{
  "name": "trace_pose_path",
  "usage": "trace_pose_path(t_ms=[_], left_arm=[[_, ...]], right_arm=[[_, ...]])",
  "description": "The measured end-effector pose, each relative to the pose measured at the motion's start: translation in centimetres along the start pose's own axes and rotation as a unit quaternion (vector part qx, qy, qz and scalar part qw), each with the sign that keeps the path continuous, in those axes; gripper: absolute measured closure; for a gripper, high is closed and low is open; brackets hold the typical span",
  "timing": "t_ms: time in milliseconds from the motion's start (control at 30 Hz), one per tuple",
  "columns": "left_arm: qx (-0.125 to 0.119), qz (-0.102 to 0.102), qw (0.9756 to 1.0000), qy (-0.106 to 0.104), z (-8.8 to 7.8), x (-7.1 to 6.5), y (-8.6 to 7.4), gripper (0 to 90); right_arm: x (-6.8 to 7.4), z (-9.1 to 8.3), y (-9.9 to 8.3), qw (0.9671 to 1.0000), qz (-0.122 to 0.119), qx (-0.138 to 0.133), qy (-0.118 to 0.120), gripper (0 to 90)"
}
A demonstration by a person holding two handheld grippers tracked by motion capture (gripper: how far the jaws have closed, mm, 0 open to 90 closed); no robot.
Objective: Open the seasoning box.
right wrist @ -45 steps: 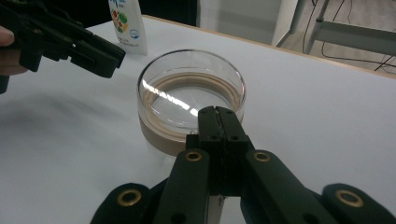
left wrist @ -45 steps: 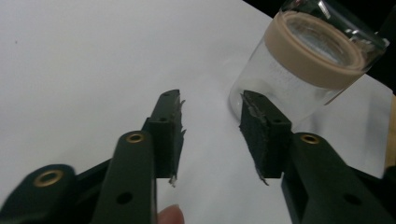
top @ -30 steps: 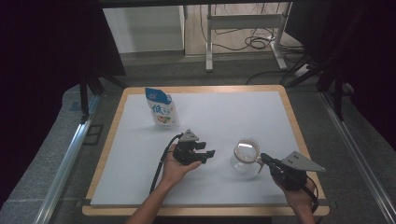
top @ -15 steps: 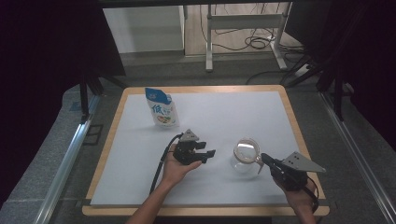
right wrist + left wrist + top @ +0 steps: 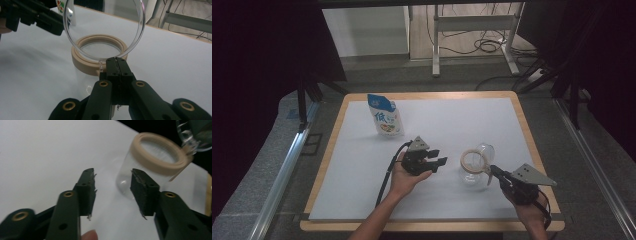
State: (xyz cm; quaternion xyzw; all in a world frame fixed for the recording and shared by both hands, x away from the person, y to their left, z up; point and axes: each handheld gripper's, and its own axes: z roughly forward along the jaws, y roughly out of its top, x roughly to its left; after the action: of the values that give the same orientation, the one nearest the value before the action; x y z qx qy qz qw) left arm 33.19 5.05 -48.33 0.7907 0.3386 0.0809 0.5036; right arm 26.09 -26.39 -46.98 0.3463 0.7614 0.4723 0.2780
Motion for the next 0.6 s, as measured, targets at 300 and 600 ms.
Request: trace_pose_path(t_ms=[300, 600], left_arm=[[0.004, 0.057, 0.9971, -0.051, 2.1, -4.3, 3.7, 84.9], [0.013, 0.08, 0.9944, -0.068, 3.6, -6.5, 4.6, 87.2]], right_arm=[[-0.1, 0.0, -0.2, 1.0, -0.001, 0.001, 0.0, 90.0], [0.0, -0.1, -0.4, 1.0, 0.007, -0.003, 0.004, 90.0]])
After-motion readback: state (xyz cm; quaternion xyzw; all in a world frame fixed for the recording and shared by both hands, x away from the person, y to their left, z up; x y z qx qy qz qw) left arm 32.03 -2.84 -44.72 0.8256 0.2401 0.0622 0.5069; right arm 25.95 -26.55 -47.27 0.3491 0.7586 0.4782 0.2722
